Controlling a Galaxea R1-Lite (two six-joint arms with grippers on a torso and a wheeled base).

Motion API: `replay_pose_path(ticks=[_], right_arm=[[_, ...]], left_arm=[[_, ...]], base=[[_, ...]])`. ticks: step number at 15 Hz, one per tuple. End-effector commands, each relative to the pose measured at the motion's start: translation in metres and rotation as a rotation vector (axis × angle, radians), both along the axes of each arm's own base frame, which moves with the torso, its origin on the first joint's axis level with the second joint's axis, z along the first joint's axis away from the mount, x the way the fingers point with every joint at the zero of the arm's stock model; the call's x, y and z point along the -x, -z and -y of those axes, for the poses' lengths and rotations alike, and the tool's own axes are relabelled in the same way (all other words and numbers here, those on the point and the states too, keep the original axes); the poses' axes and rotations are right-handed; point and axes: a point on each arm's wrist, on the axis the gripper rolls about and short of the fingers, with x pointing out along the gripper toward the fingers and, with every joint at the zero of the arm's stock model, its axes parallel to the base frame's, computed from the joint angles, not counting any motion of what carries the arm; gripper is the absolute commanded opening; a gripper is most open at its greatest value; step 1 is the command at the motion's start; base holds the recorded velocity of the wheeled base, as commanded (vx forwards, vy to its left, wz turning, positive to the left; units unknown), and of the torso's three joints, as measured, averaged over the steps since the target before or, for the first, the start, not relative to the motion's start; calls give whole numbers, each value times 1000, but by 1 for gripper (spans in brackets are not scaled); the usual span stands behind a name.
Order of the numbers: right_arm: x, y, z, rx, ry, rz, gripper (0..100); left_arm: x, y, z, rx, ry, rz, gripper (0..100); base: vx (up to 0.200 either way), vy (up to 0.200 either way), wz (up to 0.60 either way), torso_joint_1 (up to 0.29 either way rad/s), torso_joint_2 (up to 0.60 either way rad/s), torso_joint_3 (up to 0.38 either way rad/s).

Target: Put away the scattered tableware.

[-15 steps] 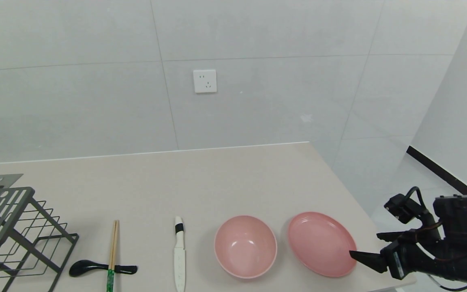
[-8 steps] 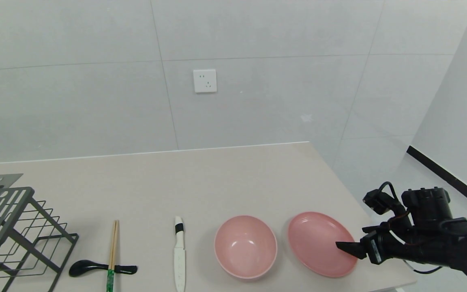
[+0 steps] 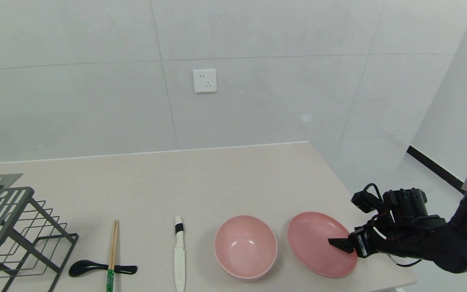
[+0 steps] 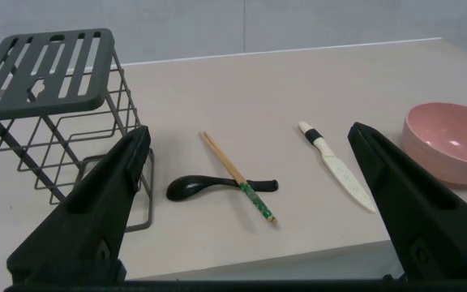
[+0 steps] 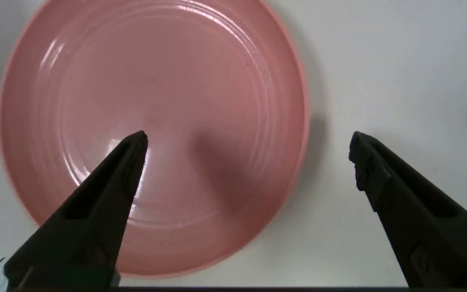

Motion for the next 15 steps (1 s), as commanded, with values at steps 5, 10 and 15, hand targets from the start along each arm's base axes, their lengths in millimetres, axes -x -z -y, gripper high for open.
replay_pose_path(ticks=[5,10,15], right_arm=[[1,13,-9,0,-39,-41,100],[1,26,-14,7,-53,-85,0],[-2,28,-11,35,-12,-79,0]], left_arm=[[0,0,0,0,0,-1,100],[0,0,0,0,-1,-1,100],[0,0,0,2,-3,-1,100]], base=[[0,0,0,0,0,0],[0,0,0,0,0,0],[0,0,0,0,0,0]])
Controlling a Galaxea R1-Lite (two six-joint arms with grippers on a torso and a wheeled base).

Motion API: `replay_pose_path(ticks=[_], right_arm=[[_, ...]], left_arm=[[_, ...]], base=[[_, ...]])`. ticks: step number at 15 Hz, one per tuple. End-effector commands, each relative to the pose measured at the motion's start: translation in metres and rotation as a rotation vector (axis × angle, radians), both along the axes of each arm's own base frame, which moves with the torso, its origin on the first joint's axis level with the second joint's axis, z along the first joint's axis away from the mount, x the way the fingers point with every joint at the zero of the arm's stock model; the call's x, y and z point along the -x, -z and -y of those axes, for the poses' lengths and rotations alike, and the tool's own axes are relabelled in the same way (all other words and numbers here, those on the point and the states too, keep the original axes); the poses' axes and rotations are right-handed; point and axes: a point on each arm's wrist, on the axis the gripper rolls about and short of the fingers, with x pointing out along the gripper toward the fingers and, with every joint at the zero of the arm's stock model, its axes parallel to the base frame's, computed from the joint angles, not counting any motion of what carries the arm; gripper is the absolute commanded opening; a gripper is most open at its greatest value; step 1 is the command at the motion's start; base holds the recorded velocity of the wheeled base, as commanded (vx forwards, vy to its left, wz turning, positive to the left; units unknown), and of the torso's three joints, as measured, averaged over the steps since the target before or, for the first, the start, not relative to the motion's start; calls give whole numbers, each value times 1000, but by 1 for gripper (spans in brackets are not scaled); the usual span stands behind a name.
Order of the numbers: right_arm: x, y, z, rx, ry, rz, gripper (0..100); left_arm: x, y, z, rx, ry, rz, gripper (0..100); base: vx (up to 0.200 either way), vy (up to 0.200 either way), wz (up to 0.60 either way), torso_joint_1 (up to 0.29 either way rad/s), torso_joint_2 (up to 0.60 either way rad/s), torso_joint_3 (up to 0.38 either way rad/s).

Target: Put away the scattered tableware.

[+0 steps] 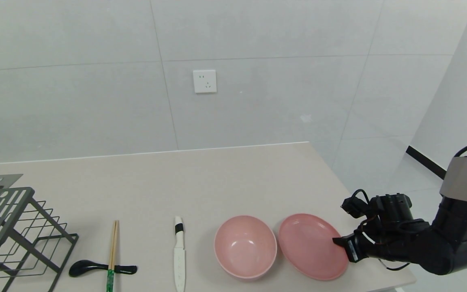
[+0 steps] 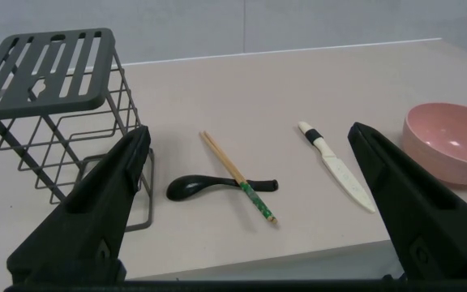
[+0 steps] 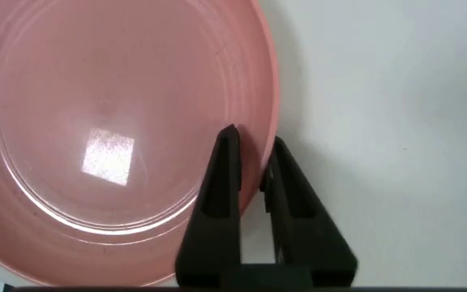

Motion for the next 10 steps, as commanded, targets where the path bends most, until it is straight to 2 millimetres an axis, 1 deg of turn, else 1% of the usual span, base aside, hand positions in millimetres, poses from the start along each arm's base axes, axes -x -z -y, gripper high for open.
replay_pose_path(ticks=[1,3,7,8,9,10], right_arm=[[-1,-2,1,6,7,6,0],[-4,-23,2,-8,11,103,0],[-1,-82,1,-42,8,320,0],[-1,-90,1,-48,8,352,0],[1,-103,3,-57,12,409,0],[3,-108,3,-59,12,425,0]], left_arm=[[0,0,0,1,0,-1,100],[0,0,0,2,-2,-1,100],[0,0,0,2,0,-1,100],[0,0,0,2,1,-1,100],[0,0,0,2,1,-1,100],[0,0,0,4,0,-1,100]], base=[[0,0,0,0,0,0],[0,0,0,0,0,0],[0,0,0,0,0,0],[0,0,0,0,0,0],[0,0,0,0,0,0],[0,0,0,0,0,0]])
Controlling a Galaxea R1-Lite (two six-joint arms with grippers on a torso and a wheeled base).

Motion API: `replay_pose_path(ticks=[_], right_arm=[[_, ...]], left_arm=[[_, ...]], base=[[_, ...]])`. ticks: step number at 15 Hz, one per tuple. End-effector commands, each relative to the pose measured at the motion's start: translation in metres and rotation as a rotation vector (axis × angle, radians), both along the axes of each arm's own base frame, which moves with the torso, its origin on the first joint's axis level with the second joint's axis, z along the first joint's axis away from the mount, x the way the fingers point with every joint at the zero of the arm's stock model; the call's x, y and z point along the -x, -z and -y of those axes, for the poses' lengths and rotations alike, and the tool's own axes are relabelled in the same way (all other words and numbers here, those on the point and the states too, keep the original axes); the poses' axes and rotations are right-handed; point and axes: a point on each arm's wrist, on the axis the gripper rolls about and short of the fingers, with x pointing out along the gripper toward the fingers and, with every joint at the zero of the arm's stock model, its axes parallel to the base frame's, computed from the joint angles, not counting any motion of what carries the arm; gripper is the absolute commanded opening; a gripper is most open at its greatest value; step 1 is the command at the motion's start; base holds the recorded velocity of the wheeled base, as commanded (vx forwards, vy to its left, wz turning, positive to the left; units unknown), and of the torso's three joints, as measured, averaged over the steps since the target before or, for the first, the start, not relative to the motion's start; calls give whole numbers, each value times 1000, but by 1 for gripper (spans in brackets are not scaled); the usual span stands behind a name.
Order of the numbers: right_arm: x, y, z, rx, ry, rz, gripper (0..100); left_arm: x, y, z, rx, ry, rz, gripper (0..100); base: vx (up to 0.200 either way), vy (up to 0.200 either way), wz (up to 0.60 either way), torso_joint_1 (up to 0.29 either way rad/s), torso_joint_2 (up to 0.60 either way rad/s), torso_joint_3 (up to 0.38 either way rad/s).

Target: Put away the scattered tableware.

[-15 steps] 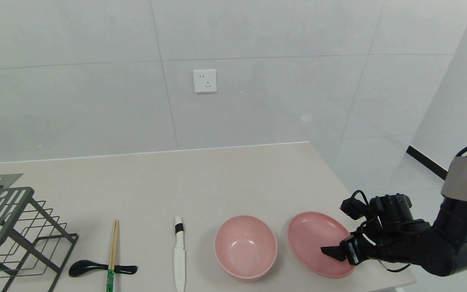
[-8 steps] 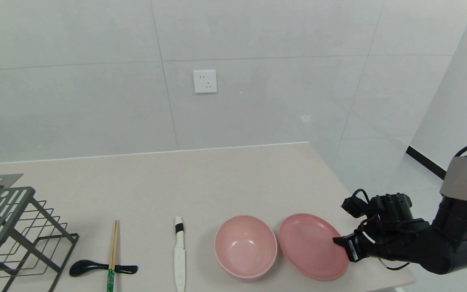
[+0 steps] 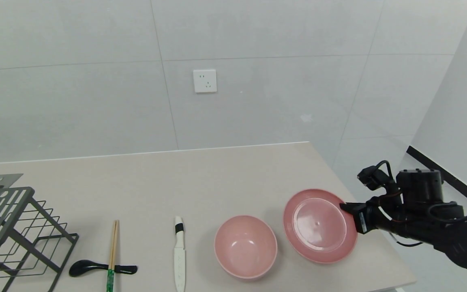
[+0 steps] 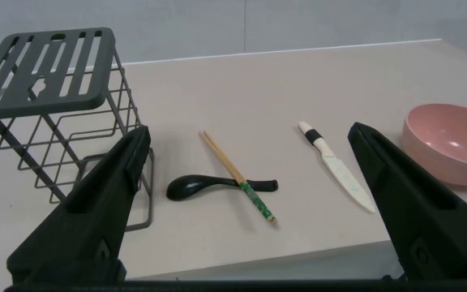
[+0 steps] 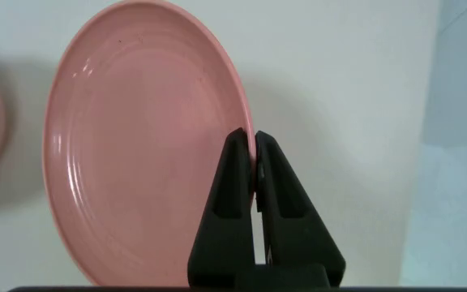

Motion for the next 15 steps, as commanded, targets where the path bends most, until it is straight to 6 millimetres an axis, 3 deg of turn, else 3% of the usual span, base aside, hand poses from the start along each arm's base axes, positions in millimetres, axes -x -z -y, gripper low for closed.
replay_pose_path(ticks=[1,8,13,15], right_arm=[[6,-25,1,-15,0,93,0],[34,-77,5,-72,5,311,0],[66,-79,7,-79,-10,333,0],[69,-84,7,-82,-14,354,0]], left_arm=[[0,0,0,0,0,-1,100],[0,0,0,0,-5,-1,100],[0,0,0,4,-3,2,100],[0,0,0,4,-3,0,100]], base=[[0,0,0,0,0,0],[0,0,0,0,0,0],[0,0,0,0,0,0],[0,0,0,0,0,0]])
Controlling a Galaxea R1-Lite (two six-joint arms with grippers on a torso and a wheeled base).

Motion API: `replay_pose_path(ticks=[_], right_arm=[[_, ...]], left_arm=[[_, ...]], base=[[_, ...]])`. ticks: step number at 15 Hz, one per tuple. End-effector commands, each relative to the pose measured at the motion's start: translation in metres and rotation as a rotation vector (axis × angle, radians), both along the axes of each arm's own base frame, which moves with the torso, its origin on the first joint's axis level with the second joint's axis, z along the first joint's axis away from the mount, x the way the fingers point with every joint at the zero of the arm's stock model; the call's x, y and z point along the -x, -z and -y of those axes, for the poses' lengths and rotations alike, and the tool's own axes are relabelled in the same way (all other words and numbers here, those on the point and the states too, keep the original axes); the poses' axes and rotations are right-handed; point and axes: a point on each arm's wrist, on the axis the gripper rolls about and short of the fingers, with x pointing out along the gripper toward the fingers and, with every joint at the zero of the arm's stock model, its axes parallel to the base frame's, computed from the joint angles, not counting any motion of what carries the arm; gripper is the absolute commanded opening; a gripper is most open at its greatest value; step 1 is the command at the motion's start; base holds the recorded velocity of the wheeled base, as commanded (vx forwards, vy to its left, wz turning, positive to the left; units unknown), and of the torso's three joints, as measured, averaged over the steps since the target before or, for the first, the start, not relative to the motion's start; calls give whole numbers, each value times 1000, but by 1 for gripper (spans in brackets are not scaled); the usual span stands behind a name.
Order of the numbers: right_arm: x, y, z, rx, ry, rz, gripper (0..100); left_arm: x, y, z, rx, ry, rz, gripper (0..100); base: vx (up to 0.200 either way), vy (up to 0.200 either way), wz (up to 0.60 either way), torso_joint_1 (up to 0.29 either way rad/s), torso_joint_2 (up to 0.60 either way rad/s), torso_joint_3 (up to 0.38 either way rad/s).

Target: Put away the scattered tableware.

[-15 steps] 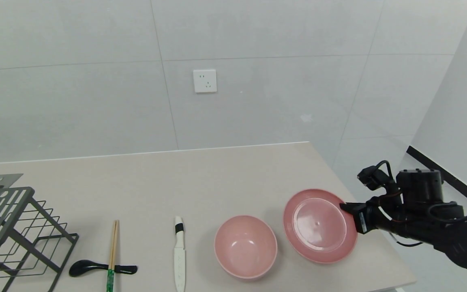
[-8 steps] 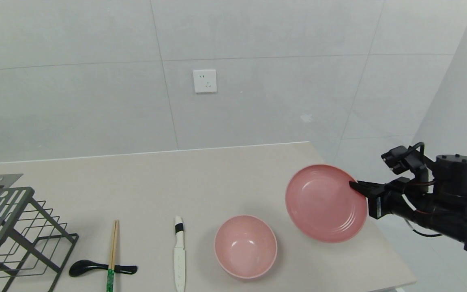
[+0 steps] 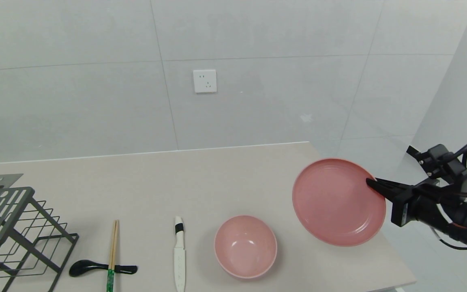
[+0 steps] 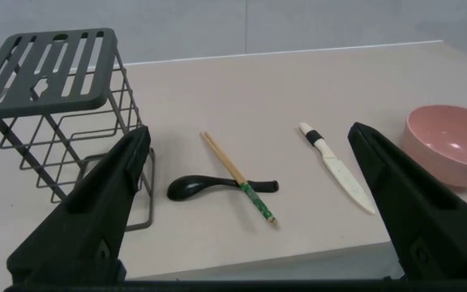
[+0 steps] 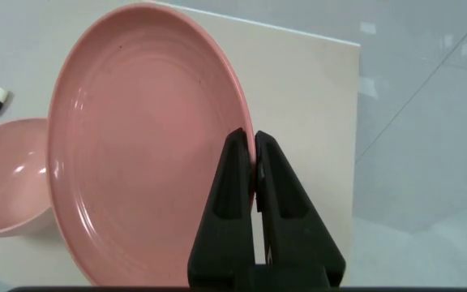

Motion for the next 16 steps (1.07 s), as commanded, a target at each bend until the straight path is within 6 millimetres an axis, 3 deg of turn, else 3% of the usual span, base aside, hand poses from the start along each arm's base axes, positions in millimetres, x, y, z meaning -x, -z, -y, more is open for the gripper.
replay_pose_path(ticks=[1,4,5,6,7,9,11,16], right_arm=[[8,-11,0,-8,-6,52,0],[7,-11,0,-13,-29,53,0],[7,-12,0,-12,-28,56,0],[8,-13,1,-15,-27,63,0],[7,-15,0,-15,-31,70,0],[9,-14,-1,-14,-34,65,0],[12,-18,0,-16,-36,84,0],[16,-21,-1,-19,-71,103,0]], left_arm=[[0,0,0,4,0,-2,100],[0,-2,0,56,1,20,100],[2,-12,0,70,3,84,100],[18,-64,0,104,22,383,100],[20,-67,1,81,18,364,100],[18,-55,1,80,73,220,100],[18,-59,3,90,156,177,100],[3,-118,6,72,292,135,100]], base=[[0,0,0,0,0,0],[0,0,0,0,0,0],[0,0,0,0,0,0],[0,0,0,0,0,0],[0,0,0,0,0,0],[0,0,0,0,0,0],[0,0,0,0,0,0],[0,0,0,0,0,0]])
